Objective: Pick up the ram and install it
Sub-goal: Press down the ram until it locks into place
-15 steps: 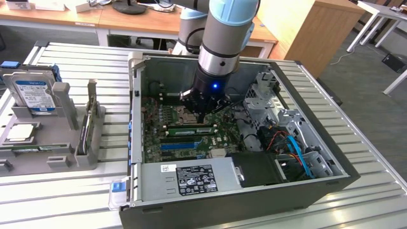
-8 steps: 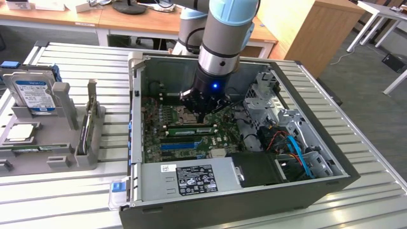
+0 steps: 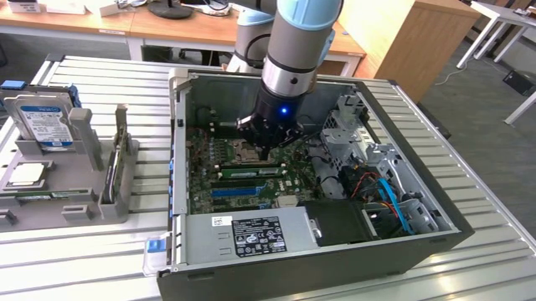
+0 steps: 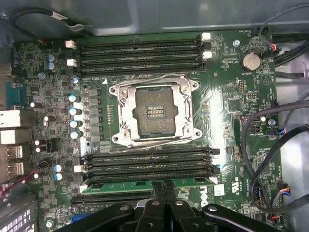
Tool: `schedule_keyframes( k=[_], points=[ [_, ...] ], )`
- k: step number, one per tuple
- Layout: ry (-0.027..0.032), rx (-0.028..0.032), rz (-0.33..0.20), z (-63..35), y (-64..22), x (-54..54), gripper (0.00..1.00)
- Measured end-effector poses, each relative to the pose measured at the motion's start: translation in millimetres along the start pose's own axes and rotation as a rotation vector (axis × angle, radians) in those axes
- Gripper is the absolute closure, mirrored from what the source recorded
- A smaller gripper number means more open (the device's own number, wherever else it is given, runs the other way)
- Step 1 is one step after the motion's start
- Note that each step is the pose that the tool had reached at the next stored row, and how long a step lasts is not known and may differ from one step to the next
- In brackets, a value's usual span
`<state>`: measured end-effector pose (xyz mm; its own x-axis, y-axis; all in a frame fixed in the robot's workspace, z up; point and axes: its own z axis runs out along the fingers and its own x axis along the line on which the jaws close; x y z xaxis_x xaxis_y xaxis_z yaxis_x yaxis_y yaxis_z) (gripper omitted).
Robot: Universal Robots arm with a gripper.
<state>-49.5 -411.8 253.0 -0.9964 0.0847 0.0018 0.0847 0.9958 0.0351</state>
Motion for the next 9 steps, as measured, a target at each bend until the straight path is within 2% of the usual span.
schedule_keyframes(
  k=[9],
  points=[
    [0.0002,0.0000,0.000,-1.6,0.1,0.0,0.90]
  ],
)
